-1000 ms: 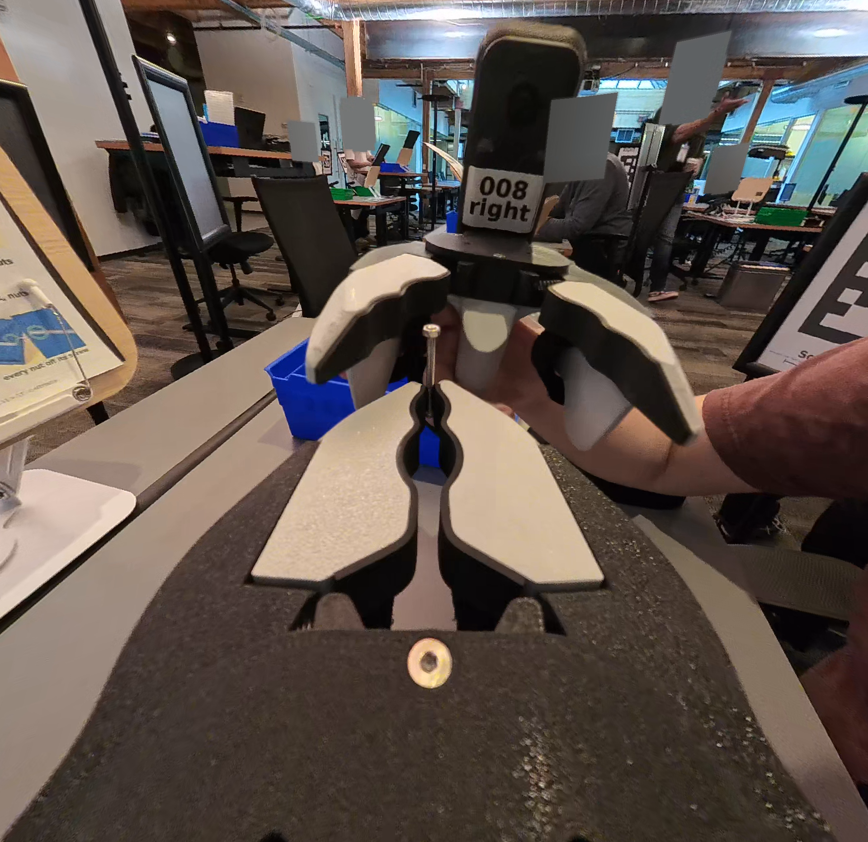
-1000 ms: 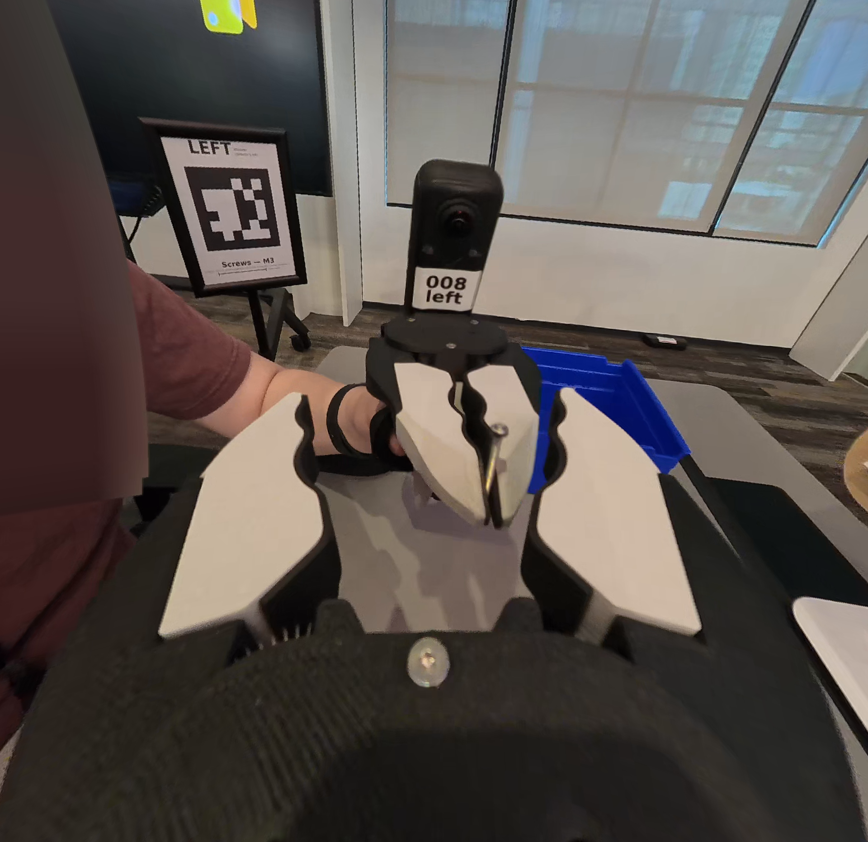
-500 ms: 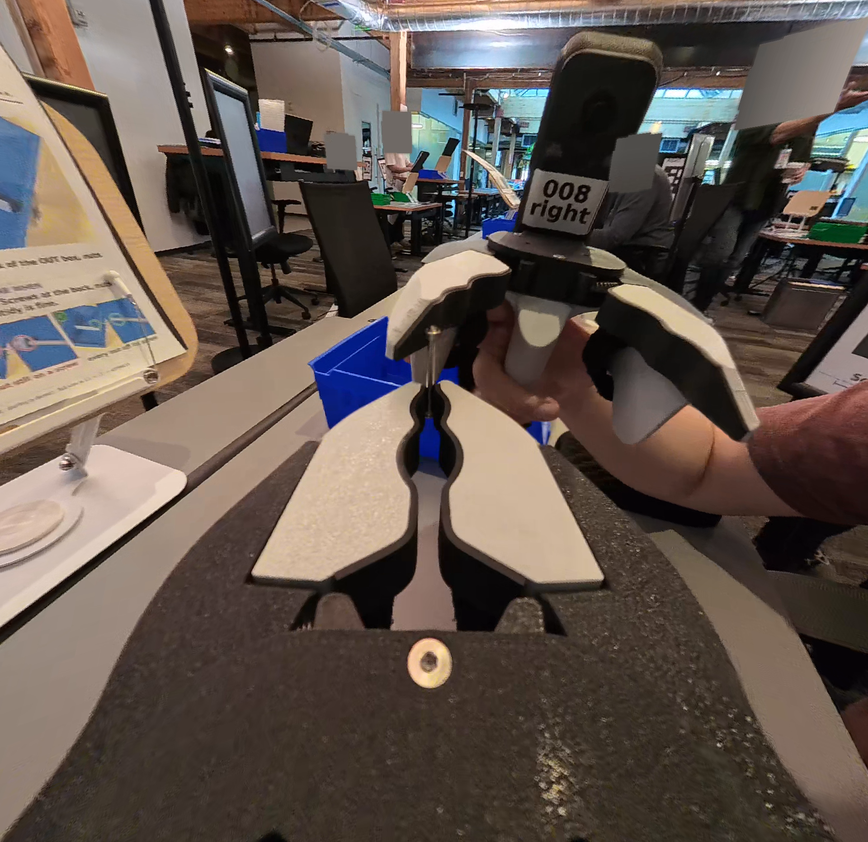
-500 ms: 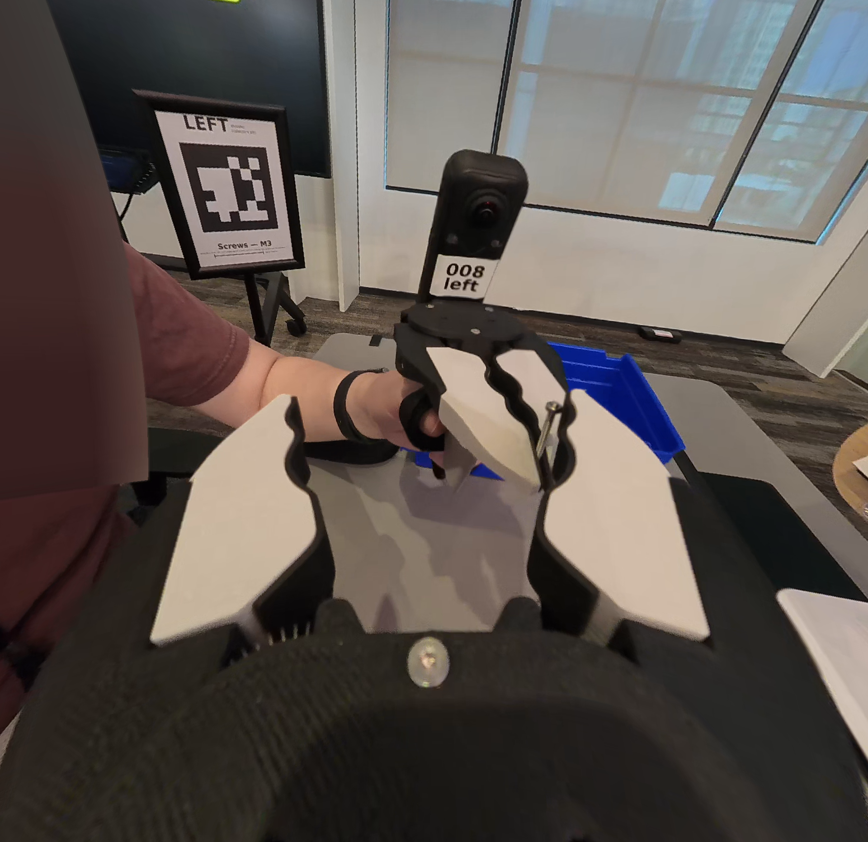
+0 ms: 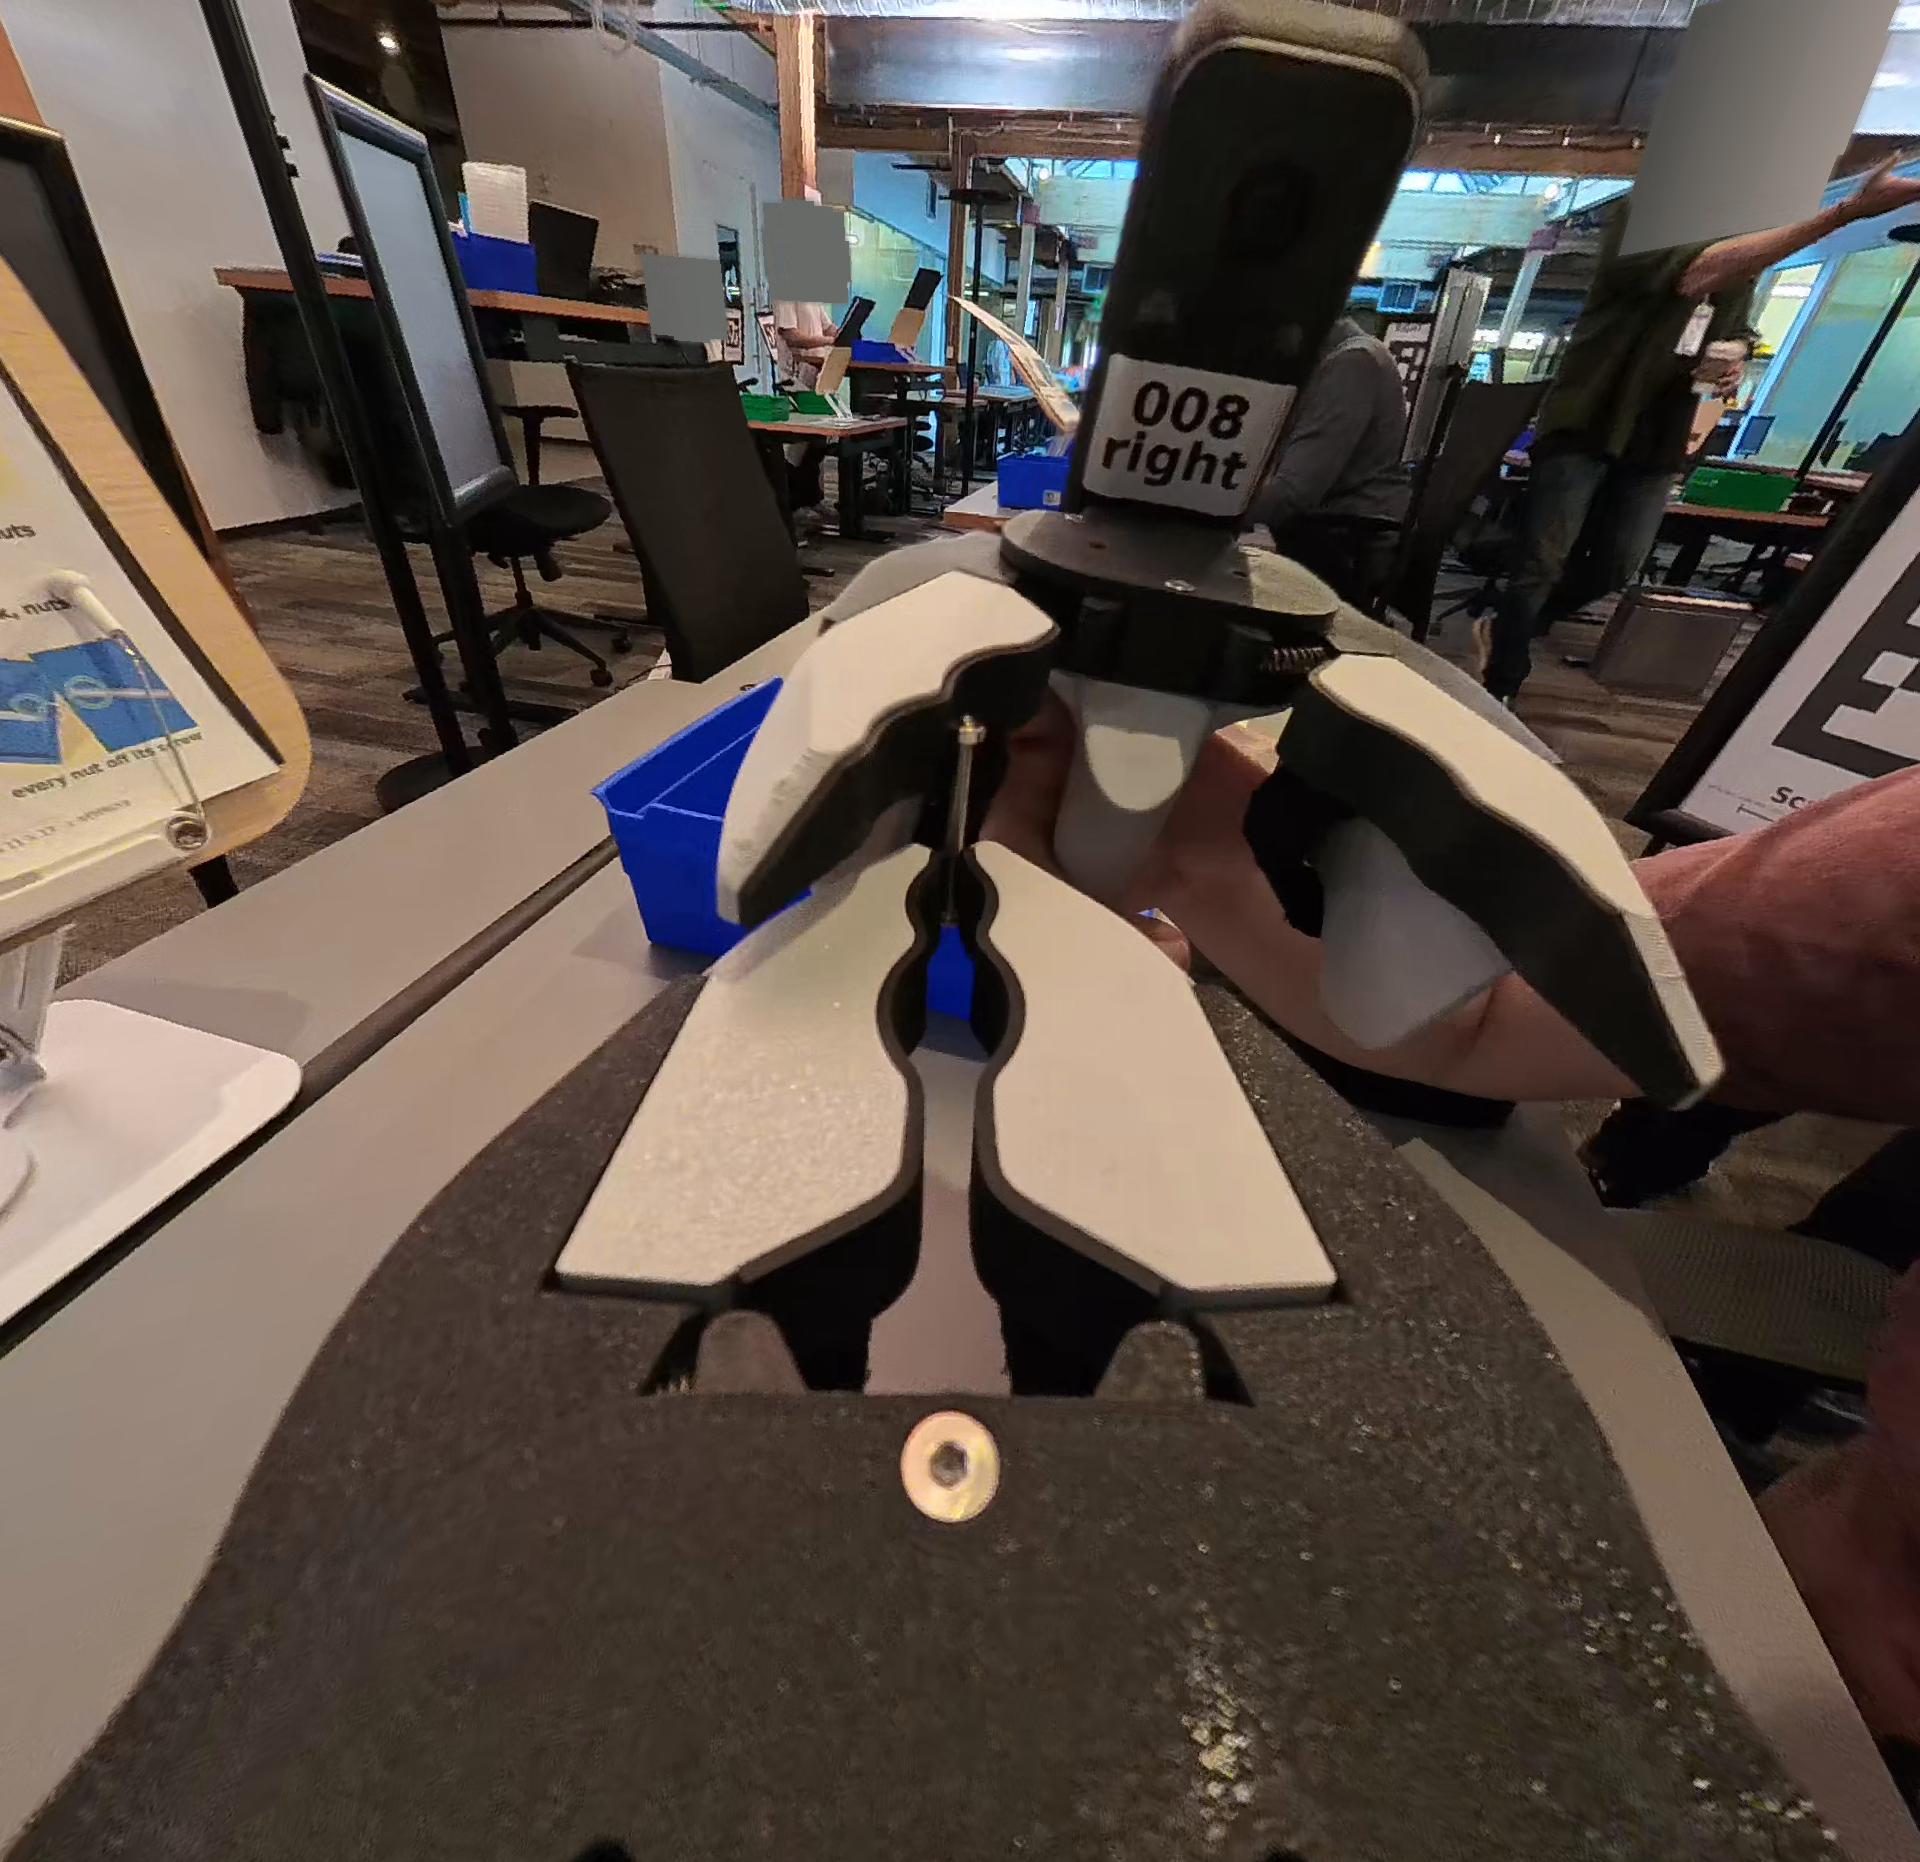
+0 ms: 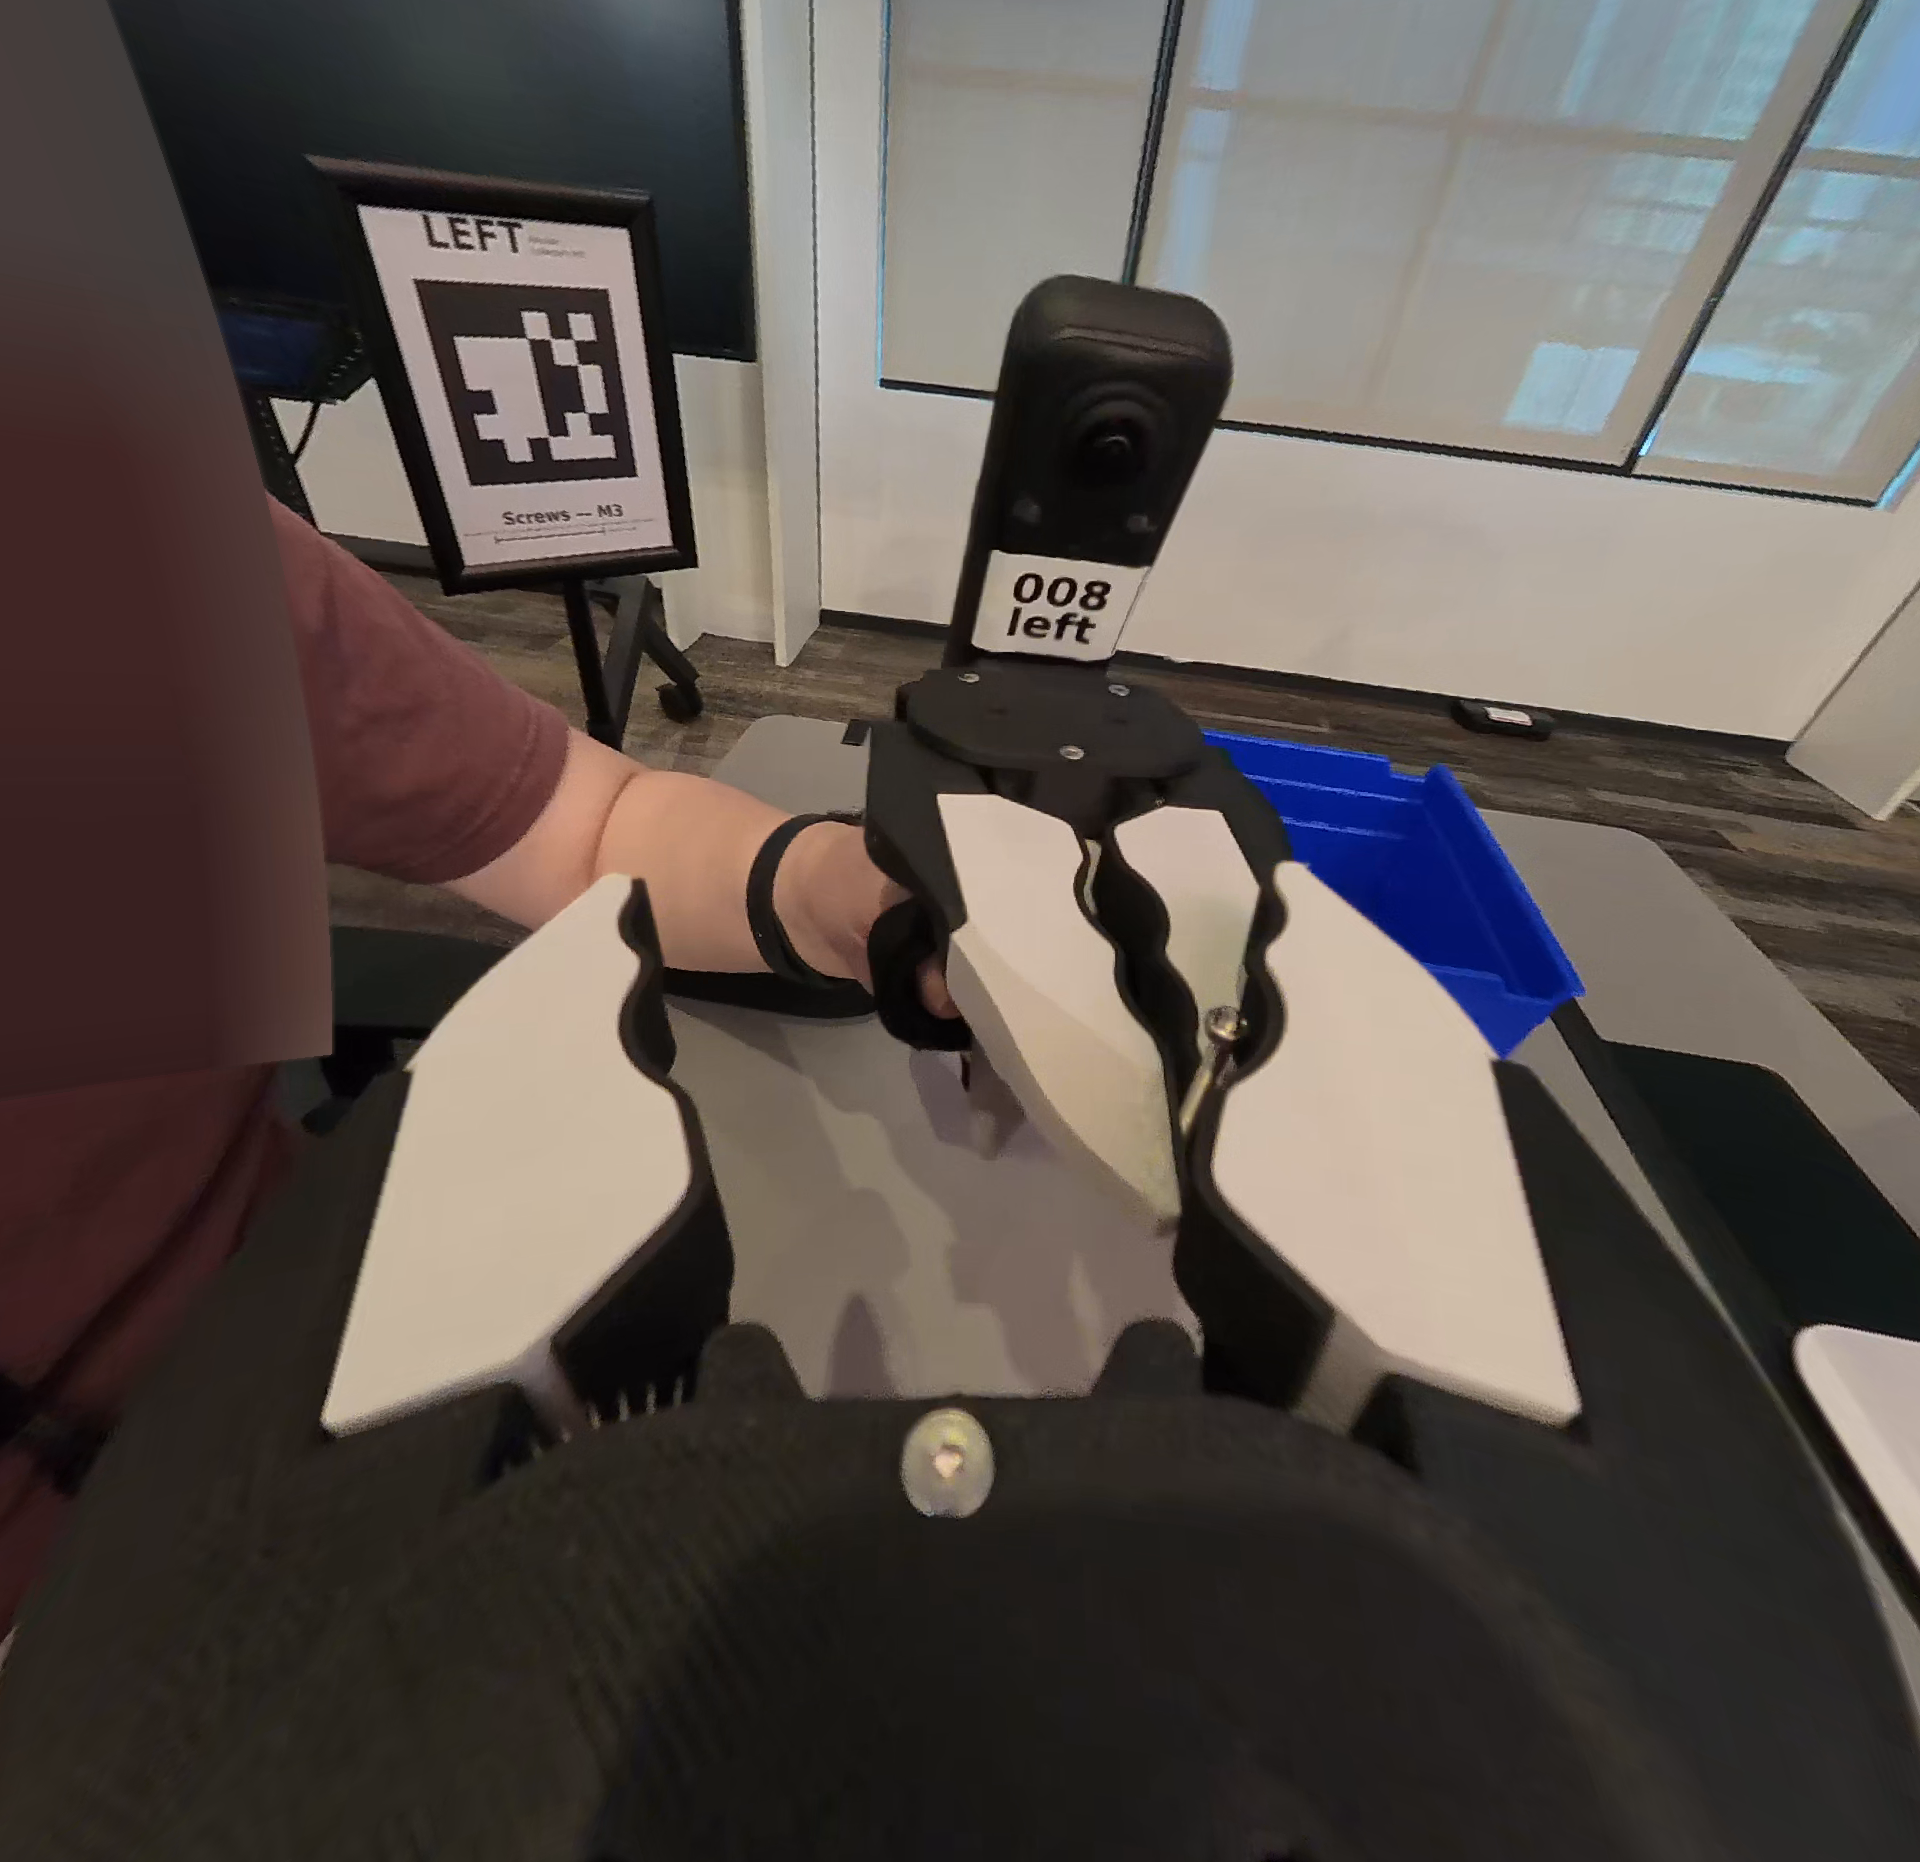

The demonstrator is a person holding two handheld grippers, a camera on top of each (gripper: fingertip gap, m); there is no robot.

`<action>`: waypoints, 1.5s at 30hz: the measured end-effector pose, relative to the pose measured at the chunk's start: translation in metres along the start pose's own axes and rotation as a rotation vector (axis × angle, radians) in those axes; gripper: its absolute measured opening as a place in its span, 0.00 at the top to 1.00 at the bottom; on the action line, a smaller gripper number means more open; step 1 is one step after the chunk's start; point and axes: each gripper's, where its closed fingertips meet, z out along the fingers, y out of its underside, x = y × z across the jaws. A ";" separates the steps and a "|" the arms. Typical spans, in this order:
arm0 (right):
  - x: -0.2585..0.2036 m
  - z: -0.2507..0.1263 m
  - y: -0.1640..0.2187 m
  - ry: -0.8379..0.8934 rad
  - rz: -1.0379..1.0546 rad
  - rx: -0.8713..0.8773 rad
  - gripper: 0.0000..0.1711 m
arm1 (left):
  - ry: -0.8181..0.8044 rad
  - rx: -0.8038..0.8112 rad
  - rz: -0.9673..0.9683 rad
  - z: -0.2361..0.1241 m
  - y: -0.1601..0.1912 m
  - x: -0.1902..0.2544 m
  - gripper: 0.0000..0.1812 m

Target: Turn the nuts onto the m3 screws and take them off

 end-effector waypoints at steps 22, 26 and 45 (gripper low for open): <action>0.007 -0.005 -0.004 0.038 0.006 0.012 0.38 | -0.049 0.016 0.001 -0.009 -0.007 -0.011 0.99; 0.007 -0.008 -0.010 0.037 0.016 0.045 0.39 | -0.015 0.015 -0.014 -0.008 -0.007 -0.007 0.99; 0.011 -0.018 -0.006 0.044 -0.002 0.005 0.41 | -0.035 -0.016 -0.068 -0.017 -0.010 -0.017 0.99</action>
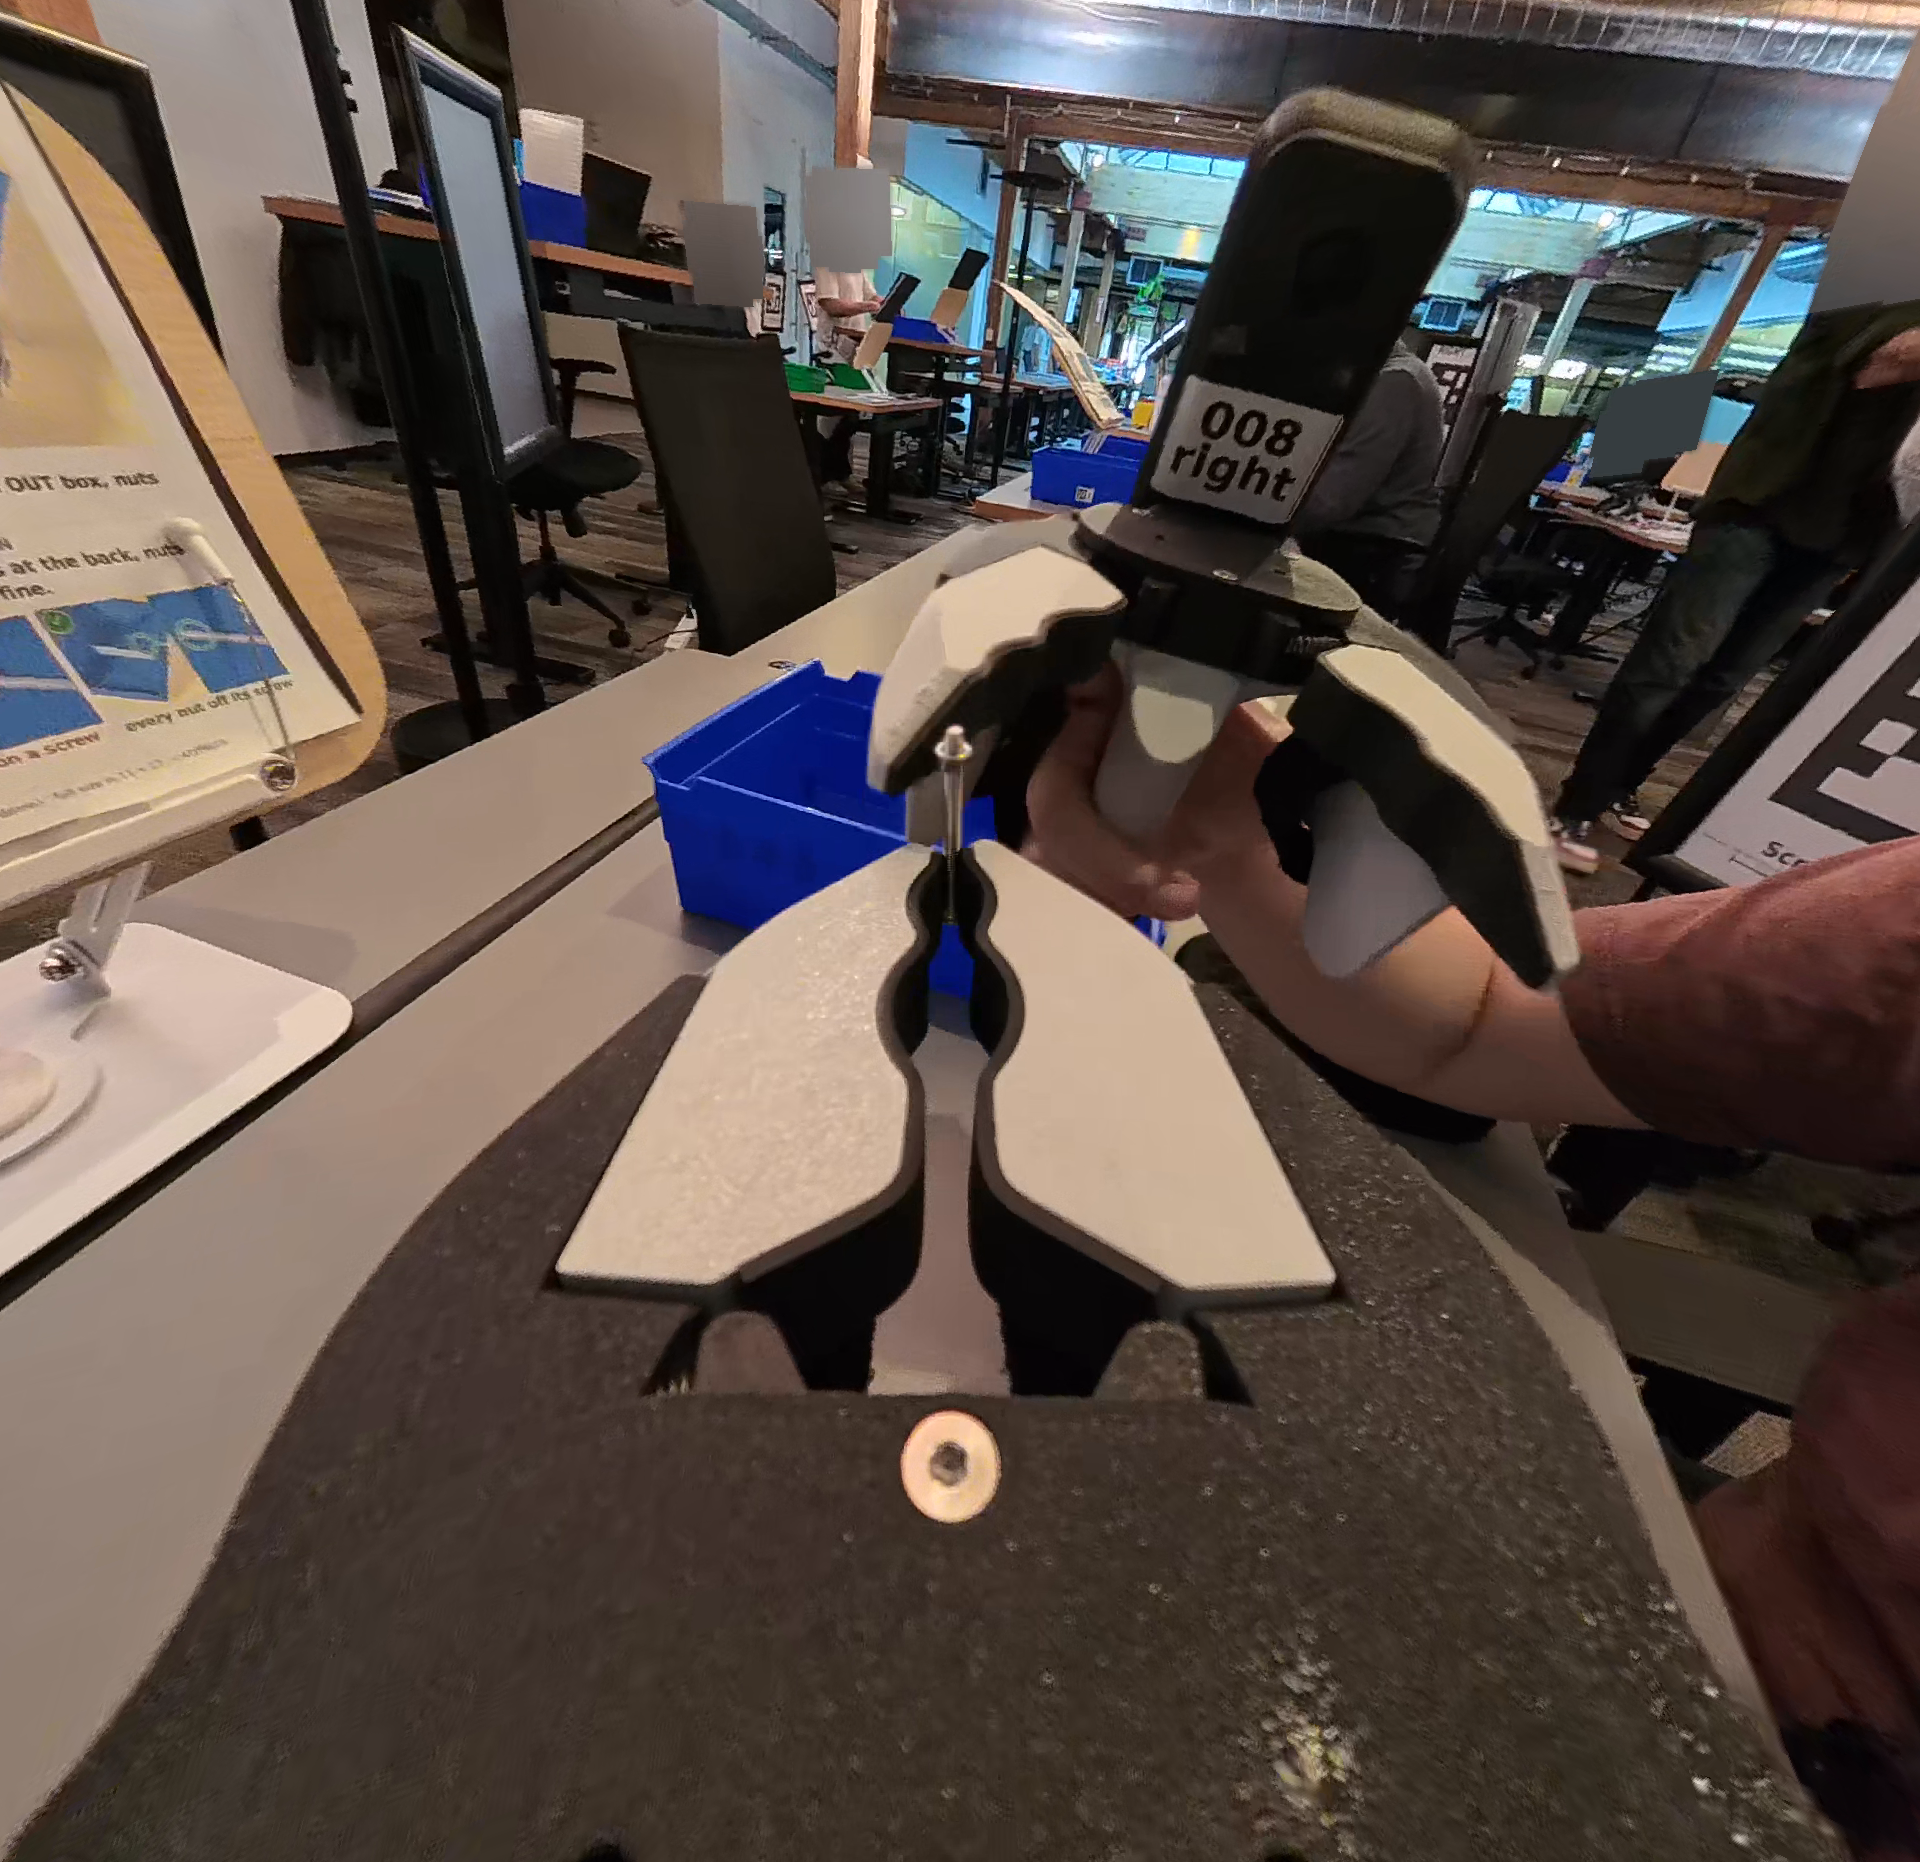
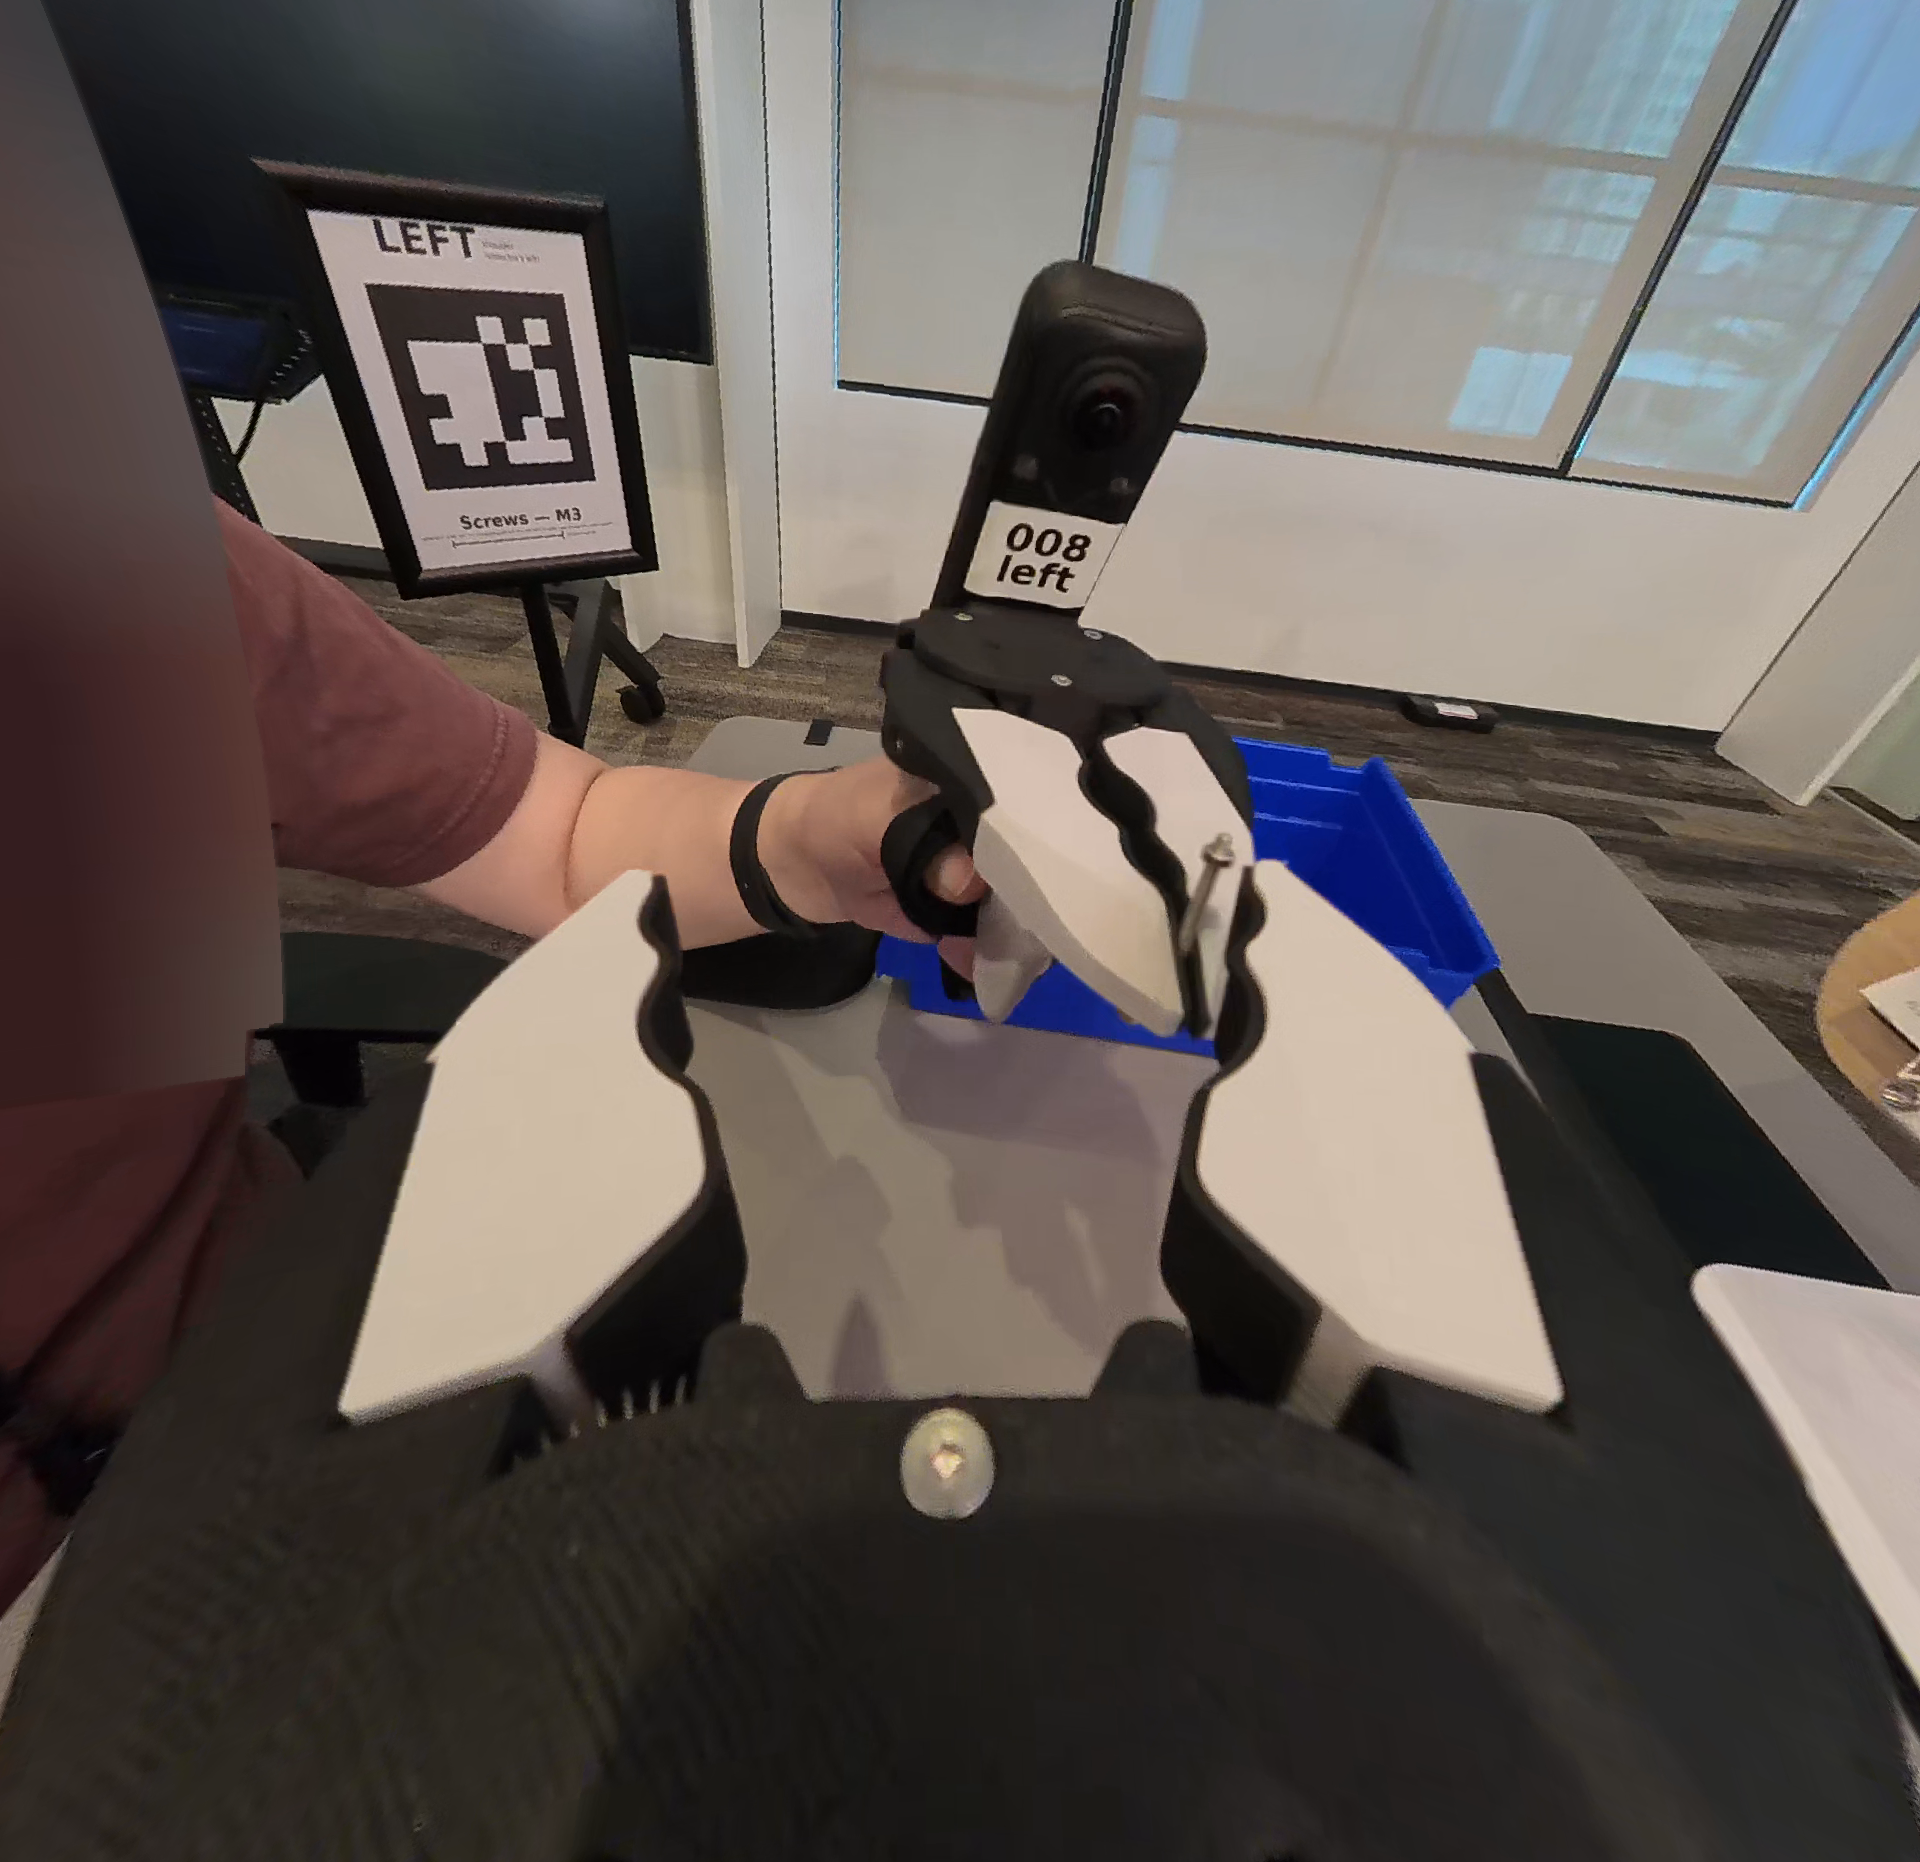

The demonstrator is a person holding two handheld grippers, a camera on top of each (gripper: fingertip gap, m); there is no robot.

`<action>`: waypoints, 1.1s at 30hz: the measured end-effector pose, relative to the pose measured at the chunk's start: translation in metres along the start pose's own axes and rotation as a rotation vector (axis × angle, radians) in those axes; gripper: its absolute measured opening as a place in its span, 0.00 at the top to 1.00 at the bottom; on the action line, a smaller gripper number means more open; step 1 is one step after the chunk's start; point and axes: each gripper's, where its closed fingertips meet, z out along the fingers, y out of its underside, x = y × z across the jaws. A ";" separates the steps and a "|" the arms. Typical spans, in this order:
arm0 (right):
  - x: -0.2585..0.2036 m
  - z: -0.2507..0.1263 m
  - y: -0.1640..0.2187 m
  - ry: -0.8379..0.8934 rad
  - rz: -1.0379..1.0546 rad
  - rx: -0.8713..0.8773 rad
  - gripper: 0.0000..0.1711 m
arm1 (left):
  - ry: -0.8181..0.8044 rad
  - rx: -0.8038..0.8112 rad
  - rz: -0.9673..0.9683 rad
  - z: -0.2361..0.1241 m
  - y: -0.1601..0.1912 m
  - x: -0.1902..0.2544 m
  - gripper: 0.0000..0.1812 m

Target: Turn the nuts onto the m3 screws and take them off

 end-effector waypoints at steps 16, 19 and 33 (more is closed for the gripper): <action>-0.010 0.006 -0.005 -0.016 -0.003 0.001 0.38 | -0.004 -0.034 0.042 0.002 -0.001 0.007 0.99; -0.005 -0.001 -0.009 0.001 0.001 0.013 0.41 | -0.003 -0.025 0.032 -0.001 -0.003 0.006 0.99; -0.008 0.007 -0.004 -0.028 0.044 0.004 0.38 | -0.009 -0.044 0.049 0.000 -0.002 0.005 0.99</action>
